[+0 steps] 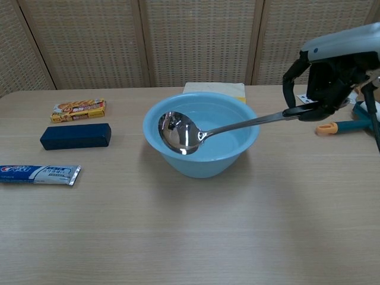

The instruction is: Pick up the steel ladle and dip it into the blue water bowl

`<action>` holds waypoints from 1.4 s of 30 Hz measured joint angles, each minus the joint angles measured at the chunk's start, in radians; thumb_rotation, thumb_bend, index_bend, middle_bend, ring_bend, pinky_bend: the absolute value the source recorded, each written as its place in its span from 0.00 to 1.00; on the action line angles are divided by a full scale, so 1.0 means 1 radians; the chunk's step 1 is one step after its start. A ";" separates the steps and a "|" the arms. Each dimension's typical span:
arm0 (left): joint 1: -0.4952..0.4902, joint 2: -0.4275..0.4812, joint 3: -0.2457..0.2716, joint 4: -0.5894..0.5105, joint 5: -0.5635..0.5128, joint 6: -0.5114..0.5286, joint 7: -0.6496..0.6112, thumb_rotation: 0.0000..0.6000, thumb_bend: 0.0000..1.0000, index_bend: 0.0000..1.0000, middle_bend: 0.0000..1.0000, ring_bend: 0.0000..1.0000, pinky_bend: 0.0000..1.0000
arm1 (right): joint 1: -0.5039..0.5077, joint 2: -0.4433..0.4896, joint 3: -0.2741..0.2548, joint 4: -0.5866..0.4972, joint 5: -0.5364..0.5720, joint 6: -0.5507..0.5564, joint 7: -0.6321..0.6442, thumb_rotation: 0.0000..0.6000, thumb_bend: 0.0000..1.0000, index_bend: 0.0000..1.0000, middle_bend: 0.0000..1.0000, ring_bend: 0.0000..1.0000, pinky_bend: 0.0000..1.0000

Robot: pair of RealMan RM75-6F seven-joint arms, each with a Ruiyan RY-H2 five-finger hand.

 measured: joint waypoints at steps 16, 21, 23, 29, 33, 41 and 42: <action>-0.007 0.007 -0.012 0.011 -0.034 -0.024 -0.023 1.00 0.00 0.00 0.00 0.00 0.00 | 0.307 -0.233 0.004 0.282 0.475 0.134 -0.315 1.00 0.87 0.75 1.00 1.00 1.00; -0.010 0.007 -0.017 0.019 -0.052 -0.036 -0.029 1.00 0.00 0.00 0.00 0.00 0.00 | 0.347 -0.316 -0.013 0.396 0.515 0.166 -0.390 1.00 0.87 0.75 1.00 1.00 1.00; -0.011 0.006 -0.018 0.022 -0.058 -0.041 -0.030 1.00 0.00 0.00 0.00 0.00 0.00 | 0.361 -0.346 -0.016 0.438 0.530 0.177 -0.419 1.00 0.87 0.75 1.00 1.00 1.00; -0.015 0.003 -0.021 0.030 -0.073 -0.054 -0.030 1.00 0.00 0.00 0.00 0.00 0.00 | 0.398 -0.431 -0.026 0.543 0.558 0.236 -0.520 1.00 0.87 0.76 1.00 1.00 1.00; -0.019 0.000 -0.023 0.036 -0.084 -0.065 -0.029 1.00 0.00 0.00 0.00 0.00 0.00 | 0.418 -0.484 -0.028 0.589 0.576 0.298 -0.597 1.00 0.87 0.75 1.00 1.00 1.00; -0.027 -0.004 -0.026 0.046 -0.100 -0.085 -0.031 1.00 0.00 0.00 0.00 0.00 0.00 | 0.445 -0.563 0.001 0.669 0.642 0.351 -0.736 1.00 0.87 0.76 1.00 1.00 1.00; -0.028 -0.004 -0.026 0.047 -0.102 -0.088 -0.031 1.00 0.00 0.00 0.00 0.00 0.00 | 0.447 -0.577 0.004 0.681 0.645 0.358 -0.753 1.00 0.87 0.76 1.00 1.00 1.00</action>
